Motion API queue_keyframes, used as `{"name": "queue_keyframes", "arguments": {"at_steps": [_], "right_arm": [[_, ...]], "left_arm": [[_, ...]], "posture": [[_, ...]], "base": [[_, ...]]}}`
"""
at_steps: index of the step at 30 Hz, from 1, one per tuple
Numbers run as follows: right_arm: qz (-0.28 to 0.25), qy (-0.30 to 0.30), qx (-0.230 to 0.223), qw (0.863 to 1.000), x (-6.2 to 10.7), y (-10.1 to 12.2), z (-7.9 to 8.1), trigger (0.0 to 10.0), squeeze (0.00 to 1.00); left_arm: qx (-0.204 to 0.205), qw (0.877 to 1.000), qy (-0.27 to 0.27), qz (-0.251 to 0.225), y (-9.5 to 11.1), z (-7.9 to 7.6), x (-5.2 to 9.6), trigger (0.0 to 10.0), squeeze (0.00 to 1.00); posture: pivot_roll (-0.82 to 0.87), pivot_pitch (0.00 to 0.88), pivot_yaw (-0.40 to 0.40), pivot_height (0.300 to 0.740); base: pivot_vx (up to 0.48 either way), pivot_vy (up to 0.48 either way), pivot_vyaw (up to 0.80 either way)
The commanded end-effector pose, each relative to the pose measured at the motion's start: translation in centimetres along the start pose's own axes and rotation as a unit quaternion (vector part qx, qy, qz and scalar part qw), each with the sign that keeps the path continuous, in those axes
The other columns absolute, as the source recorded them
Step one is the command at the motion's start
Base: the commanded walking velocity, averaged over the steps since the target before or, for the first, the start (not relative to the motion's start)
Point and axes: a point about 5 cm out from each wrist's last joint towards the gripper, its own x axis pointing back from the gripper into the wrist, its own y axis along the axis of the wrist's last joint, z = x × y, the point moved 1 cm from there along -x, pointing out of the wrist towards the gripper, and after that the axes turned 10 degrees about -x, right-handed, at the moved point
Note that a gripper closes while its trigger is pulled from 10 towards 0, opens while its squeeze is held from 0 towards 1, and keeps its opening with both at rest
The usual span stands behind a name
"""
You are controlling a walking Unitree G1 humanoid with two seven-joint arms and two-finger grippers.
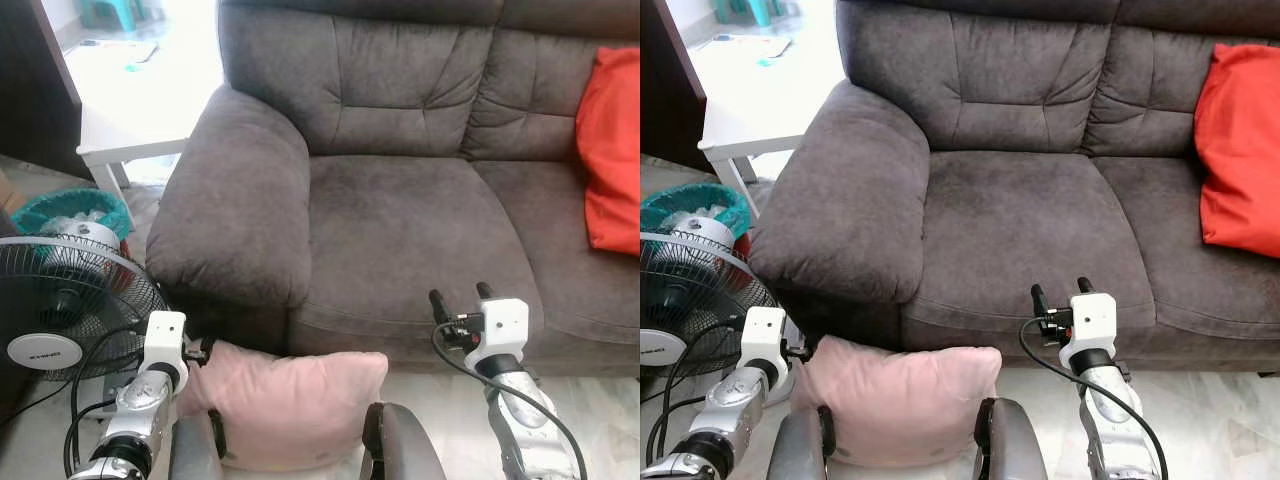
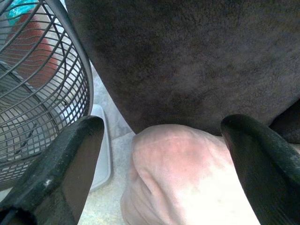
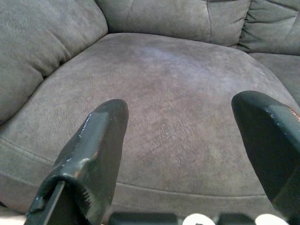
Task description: Move the pillow to the sofa from floor
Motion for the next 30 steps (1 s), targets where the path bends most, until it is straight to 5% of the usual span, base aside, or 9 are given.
{"name": "queue_keyframes", "arguments": {"at_steps": [1, 15, 26, 30], "right_arm": [[0.005, 0.001, 0.005, 1.000, 0.2, 0.2, -0.2, 10.0, 0.00], [-0.012, 0.028, 0.025, 0.999, 0.7, 2.8, -0.4, 10.0, 0.00], [-0.018, 0.080, 0.046, 0.996, 0.7, 5.8, 0.1, 10.0, 0.00], [-0.010, 0.098, 0.055, 0.994, 0.9, 6.5, 0.1, 10.0, 0.00]], "left_arm": [[0.000, 1.000, 0.002, 0.012, -0.5, 0.1, 0.1, 10.0, 0.00], [0.007, 1.000, 0.004, 0.015, -0.6, -0.2, 0.0, 10.0, 0.00], [0.012, 0.999, 0.050, -0.002, 1.4, 1.7, -0.8, 10.0, 0.00], [0.052, 0.996, 0.069, 0.010, 1.6, 2.4, -1.0, 10.0, 0.00]], "posture": [[0.08, 0.077, -0.111, 0.470], [0.03, 0.135, -0.164, 0.462], [-0.01, 0.176, -0.243, 0.462], [-0.03, 0.188, -0.282, 0.462]], "base": [[0.000, 0.000, 0.00], [0.000, 0.000, 0.00], [0.000, 0.000, 0.00], [0.000, 0.000, 0.00]]}}
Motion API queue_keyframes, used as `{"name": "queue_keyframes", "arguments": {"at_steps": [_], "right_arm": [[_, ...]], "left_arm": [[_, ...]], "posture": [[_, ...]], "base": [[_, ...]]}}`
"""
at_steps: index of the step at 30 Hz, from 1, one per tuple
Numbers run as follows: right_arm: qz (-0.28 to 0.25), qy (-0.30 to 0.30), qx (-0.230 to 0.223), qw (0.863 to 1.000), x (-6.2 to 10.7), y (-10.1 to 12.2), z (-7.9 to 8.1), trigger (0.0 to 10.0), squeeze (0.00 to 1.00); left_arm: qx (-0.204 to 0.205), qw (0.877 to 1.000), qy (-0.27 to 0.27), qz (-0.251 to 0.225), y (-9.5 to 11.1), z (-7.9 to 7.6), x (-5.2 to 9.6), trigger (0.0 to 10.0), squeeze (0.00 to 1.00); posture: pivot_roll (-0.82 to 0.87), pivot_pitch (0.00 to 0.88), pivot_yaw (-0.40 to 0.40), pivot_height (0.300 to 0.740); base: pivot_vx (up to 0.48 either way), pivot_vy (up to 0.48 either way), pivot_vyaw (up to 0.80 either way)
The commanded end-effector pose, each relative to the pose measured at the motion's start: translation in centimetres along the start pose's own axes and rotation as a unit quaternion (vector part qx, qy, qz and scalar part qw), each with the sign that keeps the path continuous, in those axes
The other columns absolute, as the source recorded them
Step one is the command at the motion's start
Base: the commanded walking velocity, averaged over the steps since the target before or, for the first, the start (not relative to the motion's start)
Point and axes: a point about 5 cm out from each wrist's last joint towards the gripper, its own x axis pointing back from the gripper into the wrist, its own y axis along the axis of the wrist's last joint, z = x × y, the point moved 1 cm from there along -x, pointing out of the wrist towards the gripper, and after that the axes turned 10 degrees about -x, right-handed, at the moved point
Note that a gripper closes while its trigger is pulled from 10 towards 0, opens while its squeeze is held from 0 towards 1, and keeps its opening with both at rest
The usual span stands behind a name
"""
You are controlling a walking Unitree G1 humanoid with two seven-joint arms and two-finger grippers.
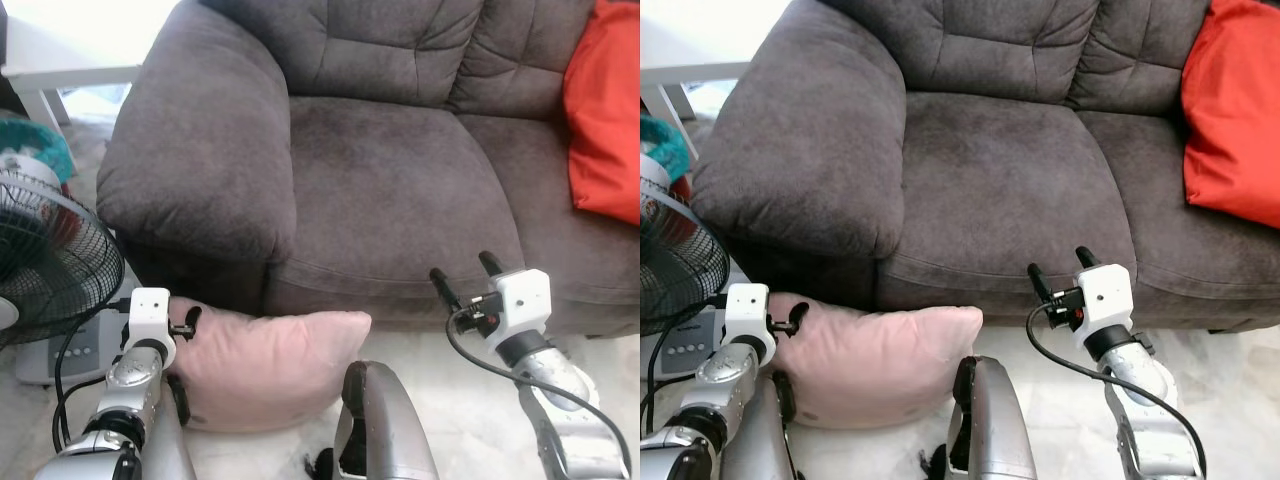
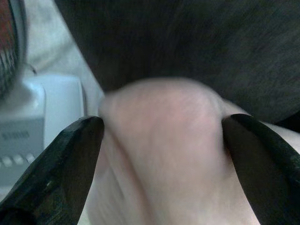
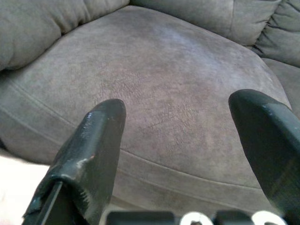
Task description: Move the pillow to the sofa from floor
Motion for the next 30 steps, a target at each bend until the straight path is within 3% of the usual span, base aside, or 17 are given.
{"name": "queue_keyframes", "arguments": {"at_steps": [1, 5, 16, 23, 25, 30], "right_arm": [[0.011, 0.006, 0.006, 1.000, 0.4, 0.4, -0.4, 10.0, 0.00], [0.013, 0.017, 0.011, 1.000, 0.3, 1.0, -0.4, 10.0, 0.00], [0.017, 0.021, 0.022, 0.999, 0.6, 2.2, -1.1, 10.0, 0.00], [0.019, 0.017, 0.024, 0.999, 0.4, 2.5, -1.5, 10.0, 0.00], [0.020, 0.018, 0.024, 0.999, 0.3, 2.6, -1.5, 10.0, 0.00], [0.020, 0.018, 0.025, 0.999, 0.2, 2.7, -1.6, 10.0, 0.00]], "left_arm": [[0.033, 0.999, 0.000, 0.034, -0.9, -0.3, 0.0, 10.0, 0.00], [0.055, 0.997, 0.000, 0.051, -1.3, -0.2, 0.1, 10.0, 0.00], [0.060, 0.996, 0.018, 0.070, -1.6, 0.3, 0.1, 10.0, 0.00], [0.069, 0.991, 0.014, 0.117, -2.4, -0.1, 0.2, 9.8, 0.00], [0.069, 0.990, 0.018, 0.121, -2.5, 0.1, 0.2, 0.0, 0.00], [0.070, 0.990, 0.023, 0.122, -2.5, 0.5, 0.2, 0.0, 0.00]], "posture": [[-0.03, 0.189, -0.287, 0.462], [-0.04, 0.195, -0.306, 0.462], [-0.06, 0.190, -0.321, 0.462], [-0.06, 0.180, -0.330, 0.462], [-0.06, 0.177, -0.332, 0.462], [-0.06, 0.175, -0.333, 0.462]], "base": [[0.000, 0.000, 0.00], [0.000, 0.000, 0.00], [0.000, 0.000, 0.00], [0.000, 0.000, 0.00], [0.000, 0.000, 0.00], [0.000, 0.000, 0.00]]}}
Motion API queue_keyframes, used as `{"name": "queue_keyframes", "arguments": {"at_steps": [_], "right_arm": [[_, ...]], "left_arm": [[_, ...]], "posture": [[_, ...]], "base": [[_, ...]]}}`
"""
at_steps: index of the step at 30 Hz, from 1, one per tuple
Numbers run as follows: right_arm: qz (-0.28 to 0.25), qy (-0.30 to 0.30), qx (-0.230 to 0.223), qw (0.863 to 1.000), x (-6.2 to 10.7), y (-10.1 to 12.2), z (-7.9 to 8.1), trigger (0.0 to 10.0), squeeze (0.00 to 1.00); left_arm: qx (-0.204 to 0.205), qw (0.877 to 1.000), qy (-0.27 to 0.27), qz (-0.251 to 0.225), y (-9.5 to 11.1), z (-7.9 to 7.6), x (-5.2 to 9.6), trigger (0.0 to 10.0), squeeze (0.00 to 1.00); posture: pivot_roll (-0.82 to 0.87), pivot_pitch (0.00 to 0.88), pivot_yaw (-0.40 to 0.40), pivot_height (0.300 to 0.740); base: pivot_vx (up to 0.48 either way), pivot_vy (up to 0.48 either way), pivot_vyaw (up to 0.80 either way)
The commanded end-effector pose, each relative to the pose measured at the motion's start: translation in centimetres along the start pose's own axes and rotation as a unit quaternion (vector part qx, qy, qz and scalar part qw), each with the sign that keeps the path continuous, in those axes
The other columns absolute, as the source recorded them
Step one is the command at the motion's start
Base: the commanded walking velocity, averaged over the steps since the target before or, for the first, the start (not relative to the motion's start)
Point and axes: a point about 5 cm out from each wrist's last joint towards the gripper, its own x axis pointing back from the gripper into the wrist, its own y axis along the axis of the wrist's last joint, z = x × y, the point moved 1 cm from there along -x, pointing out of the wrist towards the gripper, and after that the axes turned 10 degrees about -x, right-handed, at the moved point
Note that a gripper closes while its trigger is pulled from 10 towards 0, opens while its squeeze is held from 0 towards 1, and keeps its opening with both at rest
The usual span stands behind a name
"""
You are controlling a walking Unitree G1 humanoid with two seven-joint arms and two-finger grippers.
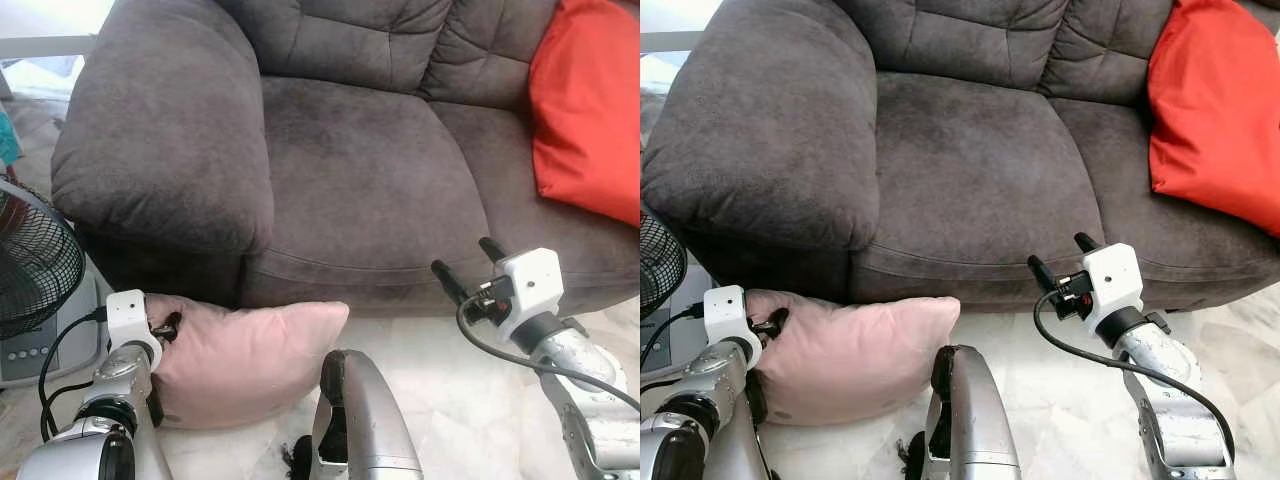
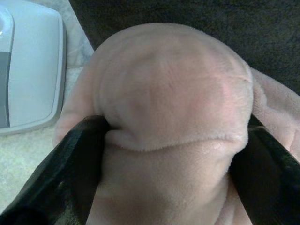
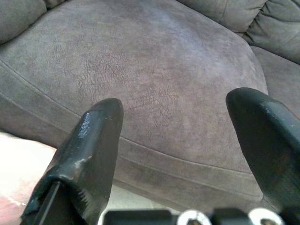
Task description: Move the pillow to the sofa from floor
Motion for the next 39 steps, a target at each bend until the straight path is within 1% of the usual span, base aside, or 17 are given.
{"name": "queue_keyframes", "arguments": {"at_steps": [1, 17, 22, 35, 39], "right_arm": [[-0.002, -0.012, 0.007, 1.000, 0.4, 0.6, -0.9, 10.0, 0.00], [-0.004, -0.020, 0.005, 1.000, 0.0, 0.5, -1.1, 10.0, 0.00], [-0.006, -0.021, 0.003, 1.000, -0.3, 0.4, -1.1, 10.0, 0.00], [-0.015, -0.029, -0.009, 0.999, -0.7, -0.1, -0.7, 10.0, 0.00], [-0.016, -0.033, -0.011, 0.999, -0.7, -0.2, -0.7, 10.0, 0.00]], "left_arm": [[0.006, 0.999, -0.009, 0.046, -2.0, -0.7, 0.3, 0.0, 0.00], [0.002, 0.999, -0.006, 0.036, -1.5, -0.4, 0.2, 0.0, 0.00], [-0.012, 1.000, -0.003, 0.028, -1.1, -0.1, 0.1, 0.0, 0.00], [-0.042, 0.999, -0.014, 0.012, -0.7, -0.2, 0.1, 0.0, 0.00], [-0.042, 0.999, -0.016, 0.011, -0.7, -0.3, 0.1, 0.0, 0.00]], "posture": [[-0.06, 0.175, -0.333, 0.462], [-0.05, 0.162, -0.328, 0.462], [-0.04, 0.154, -0.319, 0.462], [-0.01, 0.136, -0.284, 0.462], [-0.01, 0.133, -0.278, 0.462]], "base": [[0.000, 0.000, 0.00], [0.000, 0.000, 0.00], [0.000, 0.000, 0.00], [0.000, 0.000, 0.00], [0.000, 0.000, 0.00]]}}
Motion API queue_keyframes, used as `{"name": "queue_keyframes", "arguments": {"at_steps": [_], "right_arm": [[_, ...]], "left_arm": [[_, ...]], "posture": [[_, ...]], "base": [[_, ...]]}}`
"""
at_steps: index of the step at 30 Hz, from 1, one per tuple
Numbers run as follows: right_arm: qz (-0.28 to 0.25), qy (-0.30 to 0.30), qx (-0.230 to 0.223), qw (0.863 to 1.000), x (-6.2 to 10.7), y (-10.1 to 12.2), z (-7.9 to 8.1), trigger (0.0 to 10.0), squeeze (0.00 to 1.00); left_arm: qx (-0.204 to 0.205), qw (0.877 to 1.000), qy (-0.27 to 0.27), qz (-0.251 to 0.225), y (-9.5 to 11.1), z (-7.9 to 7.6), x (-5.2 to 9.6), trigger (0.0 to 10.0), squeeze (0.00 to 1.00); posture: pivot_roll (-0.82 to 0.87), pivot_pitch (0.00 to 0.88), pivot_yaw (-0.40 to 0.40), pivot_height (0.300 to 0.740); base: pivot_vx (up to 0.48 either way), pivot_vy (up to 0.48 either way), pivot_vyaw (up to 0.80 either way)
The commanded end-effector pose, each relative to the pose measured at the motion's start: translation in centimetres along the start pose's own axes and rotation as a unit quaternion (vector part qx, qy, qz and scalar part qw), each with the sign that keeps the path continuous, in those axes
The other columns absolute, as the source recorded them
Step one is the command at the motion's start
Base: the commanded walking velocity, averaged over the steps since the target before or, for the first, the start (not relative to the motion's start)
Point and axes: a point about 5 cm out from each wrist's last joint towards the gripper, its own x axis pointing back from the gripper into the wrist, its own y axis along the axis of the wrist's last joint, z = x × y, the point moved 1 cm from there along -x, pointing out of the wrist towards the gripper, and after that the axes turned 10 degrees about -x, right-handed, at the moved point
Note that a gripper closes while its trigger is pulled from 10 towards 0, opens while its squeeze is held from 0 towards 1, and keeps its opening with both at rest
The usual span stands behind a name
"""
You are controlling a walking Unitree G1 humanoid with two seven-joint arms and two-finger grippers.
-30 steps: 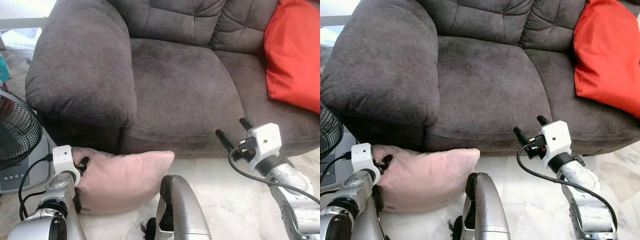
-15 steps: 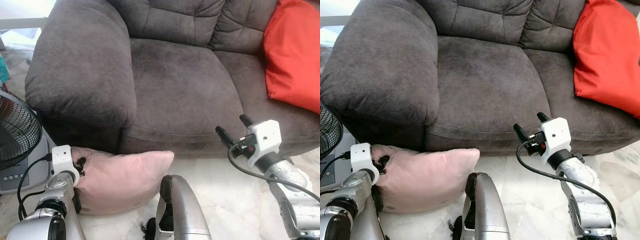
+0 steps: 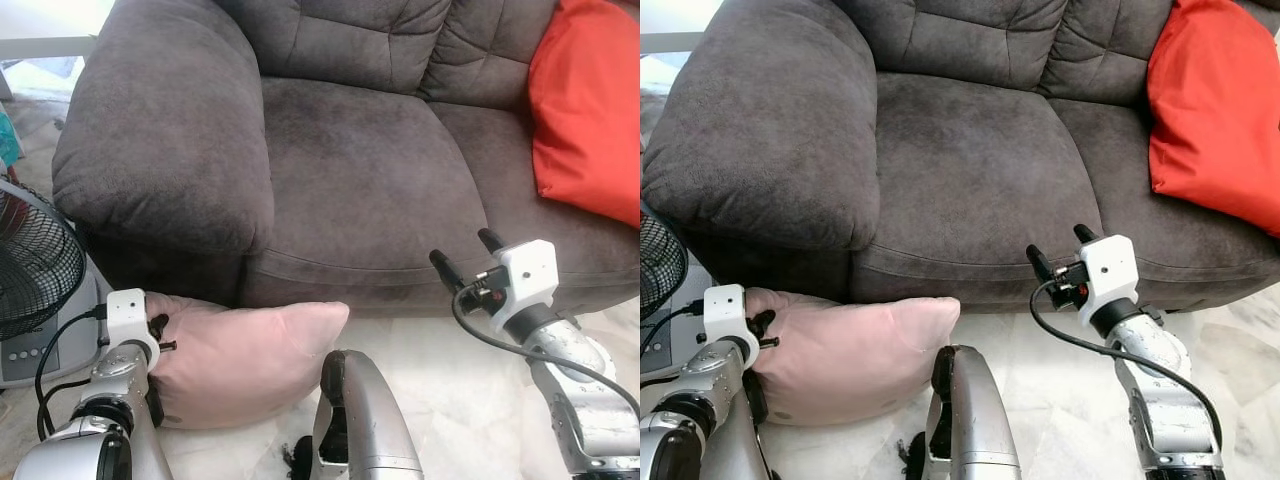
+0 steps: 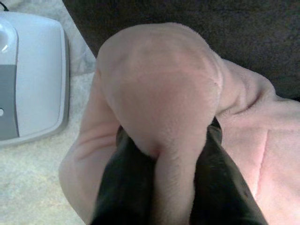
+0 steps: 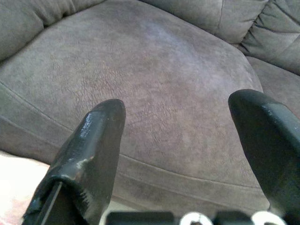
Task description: Move the pillow to the sofa from floor
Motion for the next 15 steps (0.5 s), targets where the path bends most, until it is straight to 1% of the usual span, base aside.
{"name": "queue_keyframes", "arguments": {"at_steps": [1, 15], "right_arm": [[0.007, -0.018, -0.003, 1.000, 0.34, -0.43, -0.74, 10.0, 0.00], [0.005, -0.014, -0.010, 1.000, 0.03, -0.87, -0.17, 10.0, 0.00]], "left_arm": [[-0.005, 1.000, -0.010, 0.015, -0.87, -0.62, 0.13, 0.0, 0.00], [0.000, 1.000, -0.010, 0.016, -1.16, -0.59, 0.22, 0.0, 0.00]], "posture": [[-0.01, 0.134, -0.277, 0.462], [0.00, 0.136, -0.267, 0.462]], "base": [[0.000, 0.000, 0.00], [0.000, 0.000, 0.00]]}}
